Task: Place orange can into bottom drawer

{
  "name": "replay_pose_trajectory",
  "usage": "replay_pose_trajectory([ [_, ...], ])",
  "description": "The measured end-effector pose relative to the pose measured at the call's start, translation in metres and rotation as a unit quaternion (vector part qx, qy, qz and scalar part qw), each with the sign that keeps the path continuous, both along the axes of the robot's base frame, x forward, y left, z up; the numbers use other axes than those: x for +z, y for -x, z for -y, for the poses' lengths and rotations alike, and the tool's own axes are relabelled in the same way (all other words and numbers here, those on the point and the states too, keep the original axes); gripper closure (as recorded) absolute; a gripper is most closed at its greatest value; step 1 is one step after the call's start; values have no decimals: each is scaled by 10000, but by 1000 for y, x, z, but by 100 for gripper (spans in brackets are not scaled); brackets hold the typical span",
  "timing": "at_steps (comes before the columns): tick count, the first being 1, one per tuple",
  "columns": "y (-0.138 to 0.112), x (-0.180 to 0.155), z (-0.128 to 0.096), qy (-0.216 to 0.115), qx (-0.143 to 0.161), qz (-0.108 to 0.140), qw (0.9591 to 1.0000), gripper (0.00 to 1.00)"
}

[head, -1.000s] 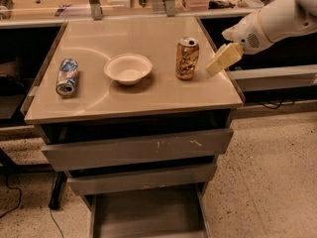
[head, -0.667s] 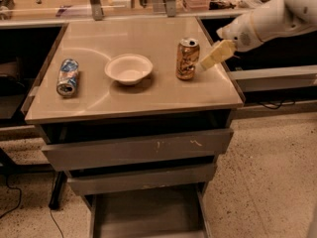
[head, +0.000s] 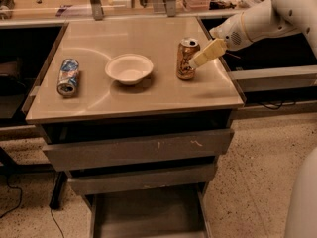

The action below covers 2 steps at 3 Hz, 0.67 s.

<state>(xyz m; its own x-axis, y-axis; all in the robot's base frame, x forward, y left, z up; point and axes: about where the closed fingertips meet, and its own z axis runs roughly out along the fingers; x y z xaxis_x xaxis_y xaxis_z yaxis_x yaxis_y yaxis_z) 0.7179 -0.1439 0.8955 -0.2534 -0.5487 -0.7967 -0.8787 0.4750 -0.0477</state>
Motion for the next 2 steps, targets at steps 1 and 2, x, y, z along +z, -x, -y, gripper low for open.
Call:
replay_pose_trajectory([
  [1,-8,-8,-14,-333,116,13,9994,0],
  [2,-9,-19,-27,-658,233,-69,9975,0],
])
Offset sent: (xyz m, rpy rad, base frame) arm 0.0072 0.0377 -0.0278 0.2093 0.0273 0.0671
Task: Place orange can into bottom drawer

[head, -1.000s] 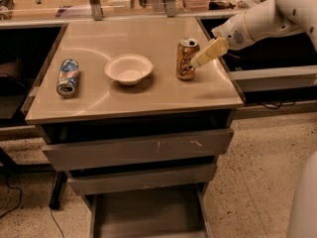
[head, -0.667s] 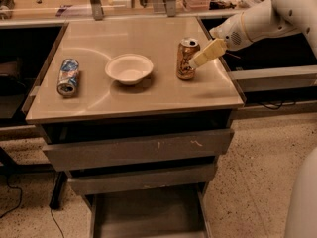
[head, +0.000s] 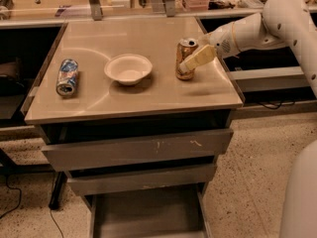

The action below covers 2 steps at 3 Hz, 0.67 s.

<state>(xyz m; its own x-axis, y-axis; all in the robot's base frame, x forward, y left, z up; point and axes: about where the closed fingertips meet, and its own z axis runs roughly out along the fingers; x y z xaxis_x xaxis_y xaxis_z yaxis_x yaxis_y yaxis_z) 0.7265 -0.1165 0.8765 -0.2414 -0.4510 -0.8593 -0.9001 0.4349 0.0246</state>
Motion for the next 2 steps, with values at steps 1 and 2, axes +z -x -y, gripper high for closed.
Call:
replay_pose_trajectory([
  [1,1,-6,-7,-219,48,-74,9997,0],
  [2,2,-11,-11,-353,37,-91,9993,0],
])
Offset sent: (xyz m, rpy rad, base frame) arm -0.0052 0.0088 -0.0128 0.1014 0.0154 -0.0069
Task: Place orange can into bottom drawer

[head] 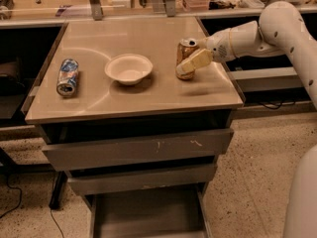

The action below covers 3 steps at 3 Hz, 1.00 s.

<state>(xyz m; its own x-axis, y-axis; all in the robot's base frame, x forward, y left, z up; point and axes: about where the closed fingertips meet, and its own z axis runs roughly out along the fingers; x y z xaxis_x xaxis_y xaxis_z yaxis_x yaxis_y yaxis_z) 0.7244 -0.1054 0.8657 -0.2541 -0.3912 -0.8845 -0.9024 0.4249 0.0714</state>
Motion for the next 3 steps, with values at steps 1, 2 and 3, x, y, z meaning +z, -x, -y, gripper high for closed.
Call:
replay_pose_trajectory([
  [1,0,-1,-1,-15,-2,-3,10000,14],
  [2,0,-1,-1,-15,-1,-3,10000,37],
  [3,0,-1,-1,-15,-1,-4,10000,61],
])
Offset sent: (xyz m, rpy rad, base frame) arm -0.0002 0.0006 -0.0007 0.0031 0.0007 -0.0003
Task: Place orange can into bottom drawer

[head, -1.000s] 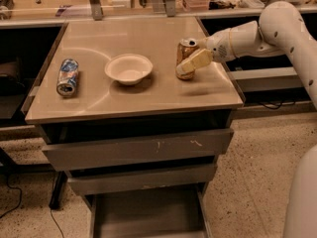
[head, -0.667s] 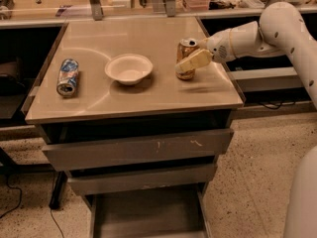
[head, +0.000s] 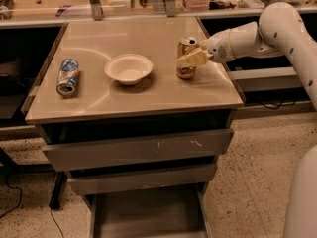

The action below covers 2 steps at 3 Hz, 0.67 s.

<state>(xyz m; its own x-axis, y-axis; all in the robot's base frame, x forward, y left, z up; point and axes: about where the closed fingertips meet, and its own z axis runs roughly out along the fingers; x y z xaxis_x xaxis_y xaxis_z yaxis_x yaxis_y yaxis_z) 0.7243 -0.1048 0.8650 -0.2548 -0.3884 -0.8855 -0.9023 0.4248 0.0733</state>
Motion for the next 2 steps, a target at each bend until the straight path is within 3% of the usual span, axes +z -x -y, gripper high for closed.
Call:
replay_pose_trajectory([
  [1,0,0,0,0,0,0,10000,84],
  [2,-2,5,-4,64,71,88,9999,100],
])
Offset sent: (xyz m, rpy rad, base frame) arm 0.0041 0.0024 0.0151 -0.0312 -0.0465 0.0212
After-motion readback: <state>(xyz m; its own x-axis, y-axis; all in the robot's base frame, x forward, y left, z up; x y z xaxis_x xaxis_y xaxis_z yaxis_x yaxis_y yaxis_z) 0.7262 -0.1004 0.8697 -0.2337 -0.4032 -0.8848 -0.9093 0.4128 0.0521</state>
